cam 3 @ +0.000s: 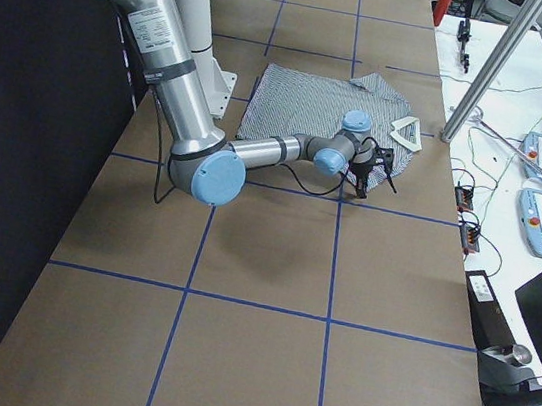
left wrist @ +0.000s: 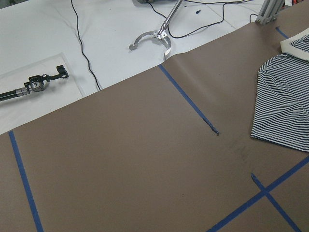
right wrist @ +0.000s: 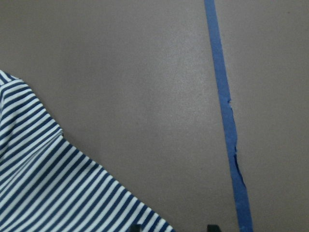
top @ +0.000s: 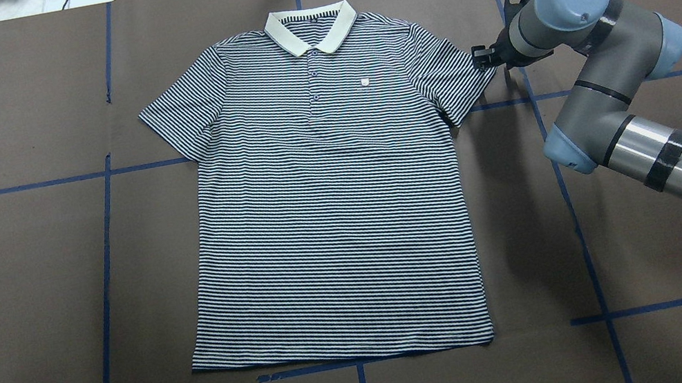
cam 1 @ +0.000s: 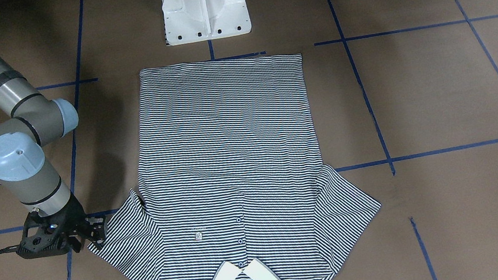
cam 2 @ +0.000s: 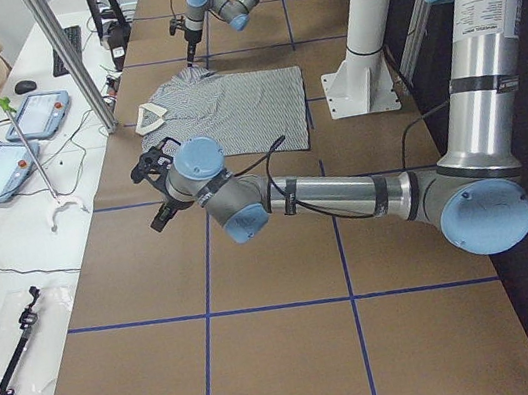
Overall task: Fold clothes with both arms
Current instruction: 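Move the right gripper toward the shirt's sleeve farthest from the robot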
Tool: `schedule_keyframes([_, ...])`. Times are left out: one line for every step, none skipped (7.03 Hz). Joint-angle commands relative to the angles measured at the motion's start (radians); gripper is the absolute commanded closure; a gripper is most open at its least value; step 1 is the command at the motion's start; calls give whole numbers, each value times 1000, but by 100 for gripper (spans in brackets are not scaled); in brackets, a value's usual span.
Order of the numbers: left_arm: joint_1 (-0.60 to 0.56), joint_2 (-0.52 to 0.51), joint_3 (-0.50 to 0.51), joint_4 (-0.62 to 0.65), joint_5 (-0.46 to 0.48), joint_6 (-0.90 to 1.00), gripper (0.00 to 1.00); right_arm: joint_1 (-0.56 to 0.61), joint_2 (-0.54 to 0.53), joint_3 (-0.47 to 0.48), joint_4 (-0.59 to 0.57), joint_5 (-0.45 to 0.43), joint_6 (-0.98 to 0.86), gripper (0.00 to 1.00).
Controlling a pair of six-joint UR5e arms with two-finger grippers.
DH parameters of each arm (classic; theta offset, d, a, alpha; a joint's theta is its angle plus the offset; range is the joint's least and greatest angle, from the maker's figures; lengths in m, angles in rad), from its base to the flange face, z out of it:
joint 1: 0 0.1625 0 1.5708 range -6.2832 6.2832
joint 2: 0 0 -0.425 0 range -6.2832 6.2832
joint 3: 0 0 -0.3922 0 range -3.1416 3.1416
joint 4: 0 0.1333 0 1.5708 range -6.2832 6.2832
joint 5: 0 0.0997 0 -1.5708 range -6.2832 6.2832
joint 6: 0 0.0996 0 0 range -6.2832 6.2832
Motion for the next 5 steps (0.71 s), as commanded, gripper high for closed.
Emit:
schedule_keyframes([0,0,0,0,0,1,0,-3,1,3,3,0,44,100])
schedule_keyframes([0,0,0,-2,0,1,0,-3,1,8,3,0,46,100])
schedule_keyframes([0,0,0,-2,0,1,0,-5,13,17,-5,-3,49,100])
schedule_keyframes([0,0,0,-2,0,1,0,-4,14,41,-14,-17,51,100])
schedule_keyframes([0,2,0,-2,0,2,0,-5,17,75,-58,-47,67,100])
